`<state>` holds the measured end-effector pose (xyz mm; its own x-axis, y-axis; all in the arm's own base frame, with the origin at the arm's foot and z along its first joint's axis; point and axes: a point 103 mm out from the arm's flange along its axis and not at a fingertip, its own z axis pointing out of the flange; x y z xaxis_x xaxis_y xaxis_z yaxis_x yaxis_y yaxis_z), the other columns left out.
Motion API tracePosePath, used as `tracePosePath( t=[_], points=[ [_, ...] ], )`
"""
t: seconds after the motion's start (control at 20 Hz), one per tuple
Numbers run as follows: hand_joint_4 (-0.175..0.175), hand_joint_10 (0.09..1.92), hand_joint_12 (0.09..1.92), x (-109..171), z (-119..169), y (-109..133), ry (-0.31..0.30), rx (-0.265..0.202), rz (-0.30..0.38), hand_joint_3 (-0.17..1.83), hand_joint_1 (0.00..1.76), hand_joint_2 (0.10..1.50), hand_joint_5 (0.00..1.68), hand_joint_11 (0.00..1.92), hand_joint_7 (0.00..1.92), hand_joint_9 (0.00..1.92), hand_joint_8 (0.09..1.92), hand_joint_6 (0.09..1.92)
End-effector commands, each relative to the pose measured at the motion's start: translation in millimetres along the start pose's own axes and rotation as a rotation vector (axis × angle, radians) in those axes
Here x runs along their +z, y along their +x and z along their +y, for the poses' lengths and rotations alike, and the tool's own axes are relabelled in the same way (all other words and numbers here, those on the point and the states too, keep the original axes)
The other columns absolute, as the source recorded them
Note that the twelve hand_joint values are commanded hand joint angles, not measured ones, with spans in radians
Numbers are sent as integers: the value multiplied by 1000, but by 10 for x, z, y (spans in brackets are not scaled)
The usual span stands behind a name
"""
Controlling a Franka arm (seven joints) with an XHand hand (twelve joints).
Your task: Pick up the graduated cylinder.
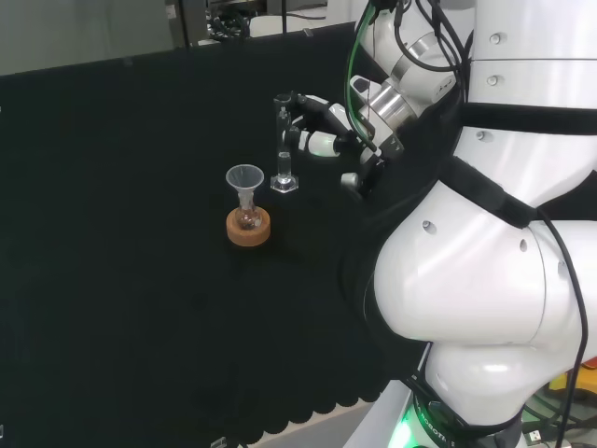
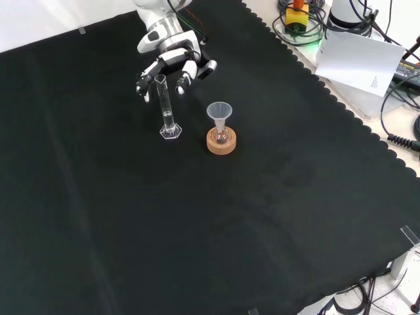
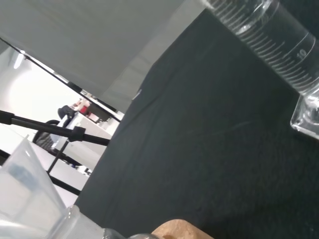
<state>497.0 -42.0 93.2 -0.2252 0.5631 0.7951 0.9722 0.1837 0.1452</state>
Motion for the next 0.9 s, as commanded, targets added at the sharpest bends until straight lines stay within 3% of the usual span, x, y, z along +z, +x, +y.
tracePosePath(
  t=[0.05, 0.9],
  points=[
    [-2, 617, 1349, 89, 28, -31, -9, -26, 40, -175, 814, 1020, 401, 354, 280, 565, 638, 87],
    [-3, 596, 1327, 253, 121, -54, -17, -61, 117, -175, 994, 1016, 426, 349, 281, 561, 627, 87]
  ],
)
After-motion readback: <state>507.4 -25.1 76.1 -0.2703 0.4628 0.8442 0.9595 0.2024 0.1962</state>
